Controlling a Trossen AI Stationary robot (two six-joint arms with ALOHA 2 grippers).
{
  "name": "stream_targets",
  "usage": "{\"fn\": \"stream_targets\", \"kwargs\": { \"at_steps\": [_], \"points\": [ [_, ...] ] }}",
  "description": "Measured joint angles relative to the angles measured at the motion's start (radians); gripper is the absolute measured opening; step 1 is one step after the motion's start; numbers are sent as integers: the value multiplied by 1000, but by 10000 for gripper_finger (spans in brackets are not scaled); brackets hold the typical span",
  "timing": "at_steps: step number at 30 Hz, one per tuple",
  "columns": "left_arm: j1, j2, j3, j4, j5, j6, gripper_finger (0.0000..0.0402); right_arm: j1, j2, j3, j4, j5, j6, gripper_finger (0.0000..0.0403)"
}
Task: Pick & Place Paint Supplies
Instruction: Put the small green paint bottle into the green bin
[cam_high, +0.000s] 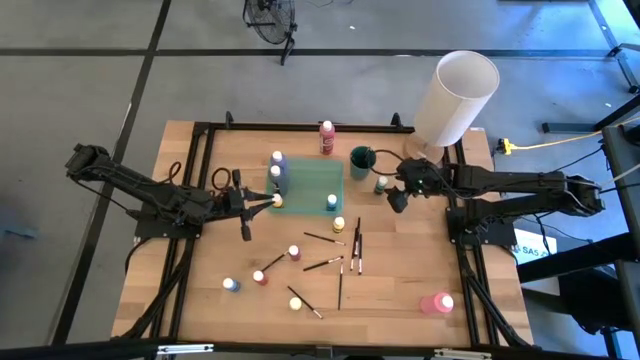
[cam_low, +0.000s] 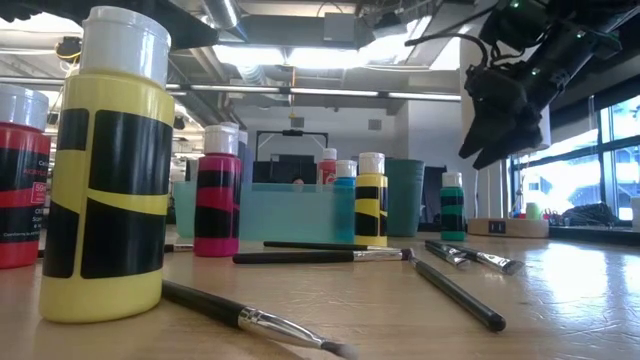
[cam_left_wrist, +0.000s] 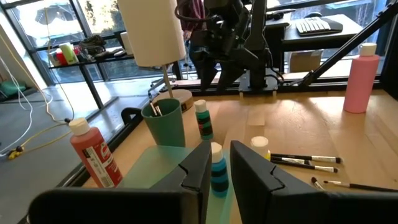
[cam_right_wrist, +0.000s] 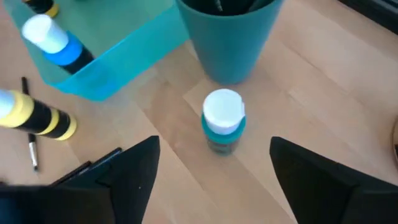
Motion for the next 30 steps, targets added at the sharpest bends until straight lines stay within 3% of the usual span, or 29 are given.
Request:
{"fn": "stream_targets", "kwargs": {
  "at_steps": [7,20,30],
  "points": [
    [0,0,0,-1,0,7,50,-1,33,0,18,121,2,314],
    [0,0,0,-6,0,10,48,12,174,0,168,97,-96,315],
    [0,0,0,-6,0,7,48,12,209,0,183,127,-139,315]
  ]
}}
